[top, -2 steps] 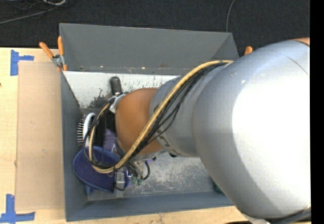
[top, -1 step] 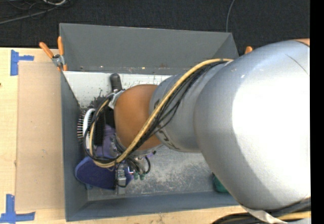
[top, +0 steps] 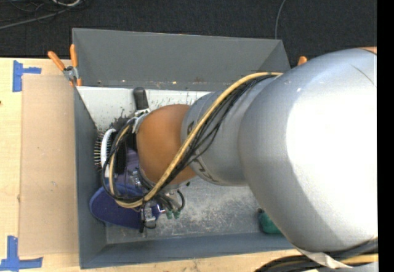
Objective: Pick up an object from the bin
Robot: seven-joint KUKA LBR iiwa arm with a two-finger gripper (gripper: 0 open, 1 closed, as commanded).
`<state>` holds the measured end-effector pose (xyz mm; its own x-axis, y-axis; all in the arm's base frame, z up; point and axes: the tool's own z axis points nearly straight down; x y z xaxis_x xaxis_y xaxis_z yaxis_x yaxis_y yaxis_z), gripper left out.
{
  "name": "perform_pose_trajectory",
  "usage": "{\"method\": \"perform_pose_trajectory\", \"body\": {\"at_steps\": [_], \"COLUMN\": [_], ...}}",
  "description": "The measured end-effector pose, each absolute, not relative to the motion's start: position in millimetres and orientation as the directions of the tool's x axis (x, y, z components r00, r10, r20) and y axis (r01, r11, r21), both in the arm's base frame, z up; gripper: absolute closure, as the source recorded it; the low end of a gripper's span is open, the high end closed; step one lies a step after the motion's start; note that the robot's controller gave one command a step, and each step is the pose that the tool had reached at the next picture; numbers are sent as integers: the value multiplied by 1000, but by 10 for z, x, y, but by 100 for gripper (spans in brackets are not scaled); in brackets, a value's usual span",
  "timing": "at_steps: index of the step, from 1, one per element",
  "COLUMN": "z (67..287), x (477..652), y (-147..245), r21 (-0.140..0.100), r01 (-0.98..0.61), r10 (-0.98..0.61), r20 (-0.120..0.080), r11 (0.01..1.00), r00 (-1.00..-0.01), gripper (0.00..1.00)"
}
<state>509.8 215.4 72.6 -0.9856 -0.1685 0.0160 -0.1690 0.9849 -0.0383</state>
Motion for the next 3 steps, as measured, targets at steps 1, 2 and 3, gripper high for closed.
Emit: {"method": "perform_pose_trajectory", "body": {"at_steps": [1, 2, 3], "z": [691, 682, 768], "x": [5063, 5078, 5030], "y": [2125, 2123, 2107], "r21": [-44, -45, -47], "r01": [-67, -29, -32], "r10": [-65, -27, -30], "r20": [40, 44, 47], "r11": [997, 999, 998], "r00": [-997, -999, -998], "gripper": [100, 100, 100]}}
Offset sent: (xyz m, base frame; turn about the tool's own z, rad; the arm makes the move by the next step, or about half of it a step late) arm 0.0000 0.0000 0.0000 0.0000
